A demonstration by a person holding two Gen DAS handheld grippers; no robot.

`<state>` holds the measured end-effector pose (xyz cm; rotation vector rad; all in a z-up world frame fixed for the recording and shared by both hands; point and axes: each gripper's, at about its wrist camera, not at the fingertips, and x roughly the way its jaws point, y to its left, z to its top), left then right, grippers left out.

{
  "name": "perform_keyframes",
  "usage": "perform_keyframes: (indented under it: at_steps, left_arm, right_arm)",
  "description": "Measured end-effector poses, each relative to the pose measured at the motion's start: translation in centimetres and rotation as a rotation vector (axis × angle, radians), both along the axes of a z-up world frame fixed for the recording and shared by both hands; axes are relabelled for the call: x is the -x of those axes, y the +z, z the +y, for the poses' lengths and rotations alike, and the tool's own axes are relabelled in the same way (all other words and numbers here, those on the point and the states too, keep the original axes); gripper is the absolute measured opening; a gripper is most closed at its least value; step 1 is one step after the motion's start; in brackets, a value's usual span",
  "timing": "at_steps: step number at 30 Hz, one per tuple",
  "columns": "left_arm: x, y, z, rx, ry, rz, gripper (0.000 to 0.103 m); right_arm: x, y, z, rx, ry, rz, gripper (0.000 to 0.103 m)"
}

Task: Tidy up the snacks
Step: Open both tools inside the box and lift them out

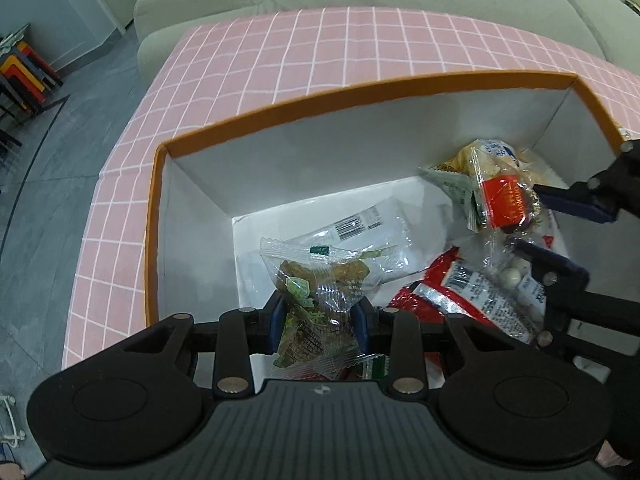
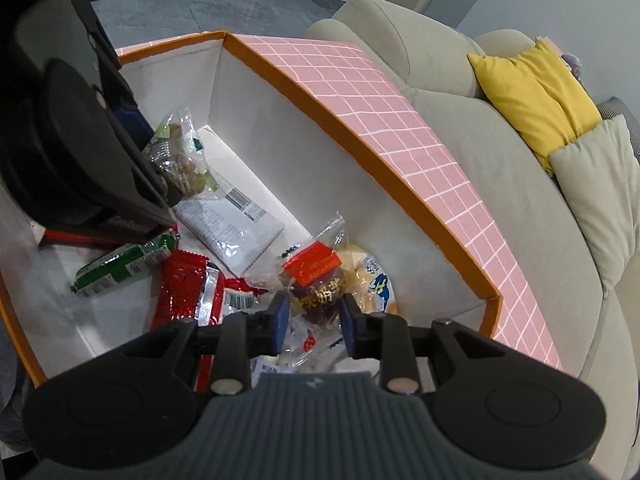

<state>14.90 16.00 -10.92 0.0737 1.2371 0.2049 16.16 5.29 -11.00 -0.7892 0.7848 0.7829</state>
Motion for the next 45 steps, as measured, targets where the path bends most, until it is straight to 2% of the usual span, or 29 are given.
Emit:
perform_keyframes:
  at_steps: [5, 9, 14, 16, 18, 21, 24, 32, 34, 45]
  left_arm:
    - [0.1, -0.2, 0.2, 0.005, 0.006, 0.008, 0.039]
    - [0.2, 0.0, 0.2, 0.001, 0.003, 0.016, 0.041]
    - [0.7, 1.2, 0.2, 0.005, 0.008, -0.013, 0.046]
    - [0.9, 1.8, 0.1, 0.002, 0.007, -0.026, 0.052]
    - [1.1, 2.4, 0.0, -0.005, 0.001, -0.038, 0.055]
    - [1.6, 3.4, -0.2, -0.01, -0.001, -0.056, 0.057]
    - [2.0, 4.4, -0.5, -0.008, -0.001, -0.079, 0.058]
    - [3.6, 7.5, -1.9, -0.003, 0.004, -0.167, 0.06]
    - [3.9, 8.2, -2.5, 0.007, 0.001, -0.191, 0.06]
    - [5.5, 11.6, -7.0, 0.031, -0.04, -0.313, 0.061]
  right_arm:
    - [0.1, 0.7, -0.1, -0.043, 0.009, 0.049, 0.024]
    - [0.0, 0.4, 0.1, -0.037, 0.006, 0.088, 0.026]
    - [-0.6, 0.4, -0.3, -0.063, -0.043, 0.181, 0.037]
    - [-0.6, 0.6, -0.7, -0.085, -0.066, 0.206, 0.047]
    - [-0.6, 1.1, -1.0, -0.105, -0.086, 0.214, 0.053]
    - [-0.4, 2.1, -1.6, -0.144, -0.108, 0.232, 0.069]
    - [-0.4, 3.2, -2.3, -0.193, -0.131, 0.259, 0.075]
    - [0.6, 6.3, -4.7, -0.293, -0.195, 0.257, 0.082]
    - [1.1, 7.1, -5.4, -0.315, -0.208, 0.246, 0.085]
    - [2.9, 10.8, -11.4, -0.442, -0.31, 0.163, 0.089]
